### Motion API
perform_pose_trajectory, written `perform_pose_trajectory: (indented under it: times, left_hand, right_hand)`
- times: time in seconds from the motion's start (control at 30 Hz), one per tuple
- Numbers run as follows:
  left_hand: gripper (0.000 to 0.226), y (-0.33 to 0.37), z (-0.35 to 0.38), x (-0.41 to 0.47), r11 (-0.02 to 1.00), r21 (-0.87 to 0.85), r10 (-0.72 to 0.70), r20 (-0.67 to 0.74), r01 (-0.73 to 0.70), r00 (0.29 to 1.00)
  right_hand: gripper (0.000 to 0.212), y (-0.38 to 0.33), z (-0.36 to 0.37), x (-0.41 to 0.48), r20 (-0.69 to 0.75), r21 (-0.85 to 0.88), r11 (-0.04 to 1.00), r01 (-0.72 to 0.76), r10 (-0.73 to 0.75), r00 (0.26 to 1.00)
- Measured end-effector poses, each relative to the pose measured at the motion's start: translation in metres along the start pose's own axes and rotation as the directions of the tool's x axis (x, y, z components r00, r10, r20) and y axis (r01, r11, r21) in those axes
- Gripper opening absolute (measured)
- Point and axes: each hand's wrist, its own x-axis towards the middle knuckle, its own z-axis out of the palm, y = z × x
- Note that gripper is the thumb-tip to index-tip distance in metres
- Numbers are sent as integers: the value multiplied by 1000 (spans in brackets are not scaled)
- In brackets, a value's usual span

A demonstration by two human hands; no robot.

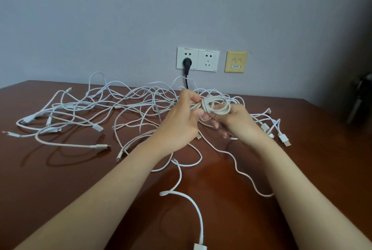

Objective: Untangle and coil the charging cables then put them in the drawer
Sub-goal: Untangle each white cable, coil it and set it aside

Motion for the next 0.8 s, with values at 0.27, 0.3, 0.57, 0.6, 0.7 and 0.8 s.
perform_pose_trajectory:
  times: [0.27, 0.3, 0.57, 0.6, 0.7, 0.8]
  left_hand:
    - [14, -4, -8, 5, 983, 66, -155, -201, 171, 967]
    - [14, -6, -8, 6, 981, 95, -150, -197, 171, 969]
    - [15, -12, -8, 4, 962, 253, -84, -99, 106, 992]
    - [16, -13, -7, 4, 964, 246, -82, -96, 104, 992]
    - [18, -15, -6, 5, 969, 230, -76, -85, 93, 994]
    - [19, -14, -7, 4, 961, 274, -40, -21, 44, 999]
  right_hand:
    - [30, -12, 21, -8, 54, -822, 539, 185, -249, 967]
    - [27, -14, 23, -11, 84, -855, 478, 200, -253, 964]
    - [24, -24, 20, -21, 226, -880, 332, 341, -339, 913]
    - [24, -24, 18, -21, 209, -882, 334, 333, -356, 911]
    - [21, -23, 12, -18, 94, -837, 470, 280, -380, 920]
    - [13, -17, 10, -15, 10, -717, 636, 286, -401, 916]
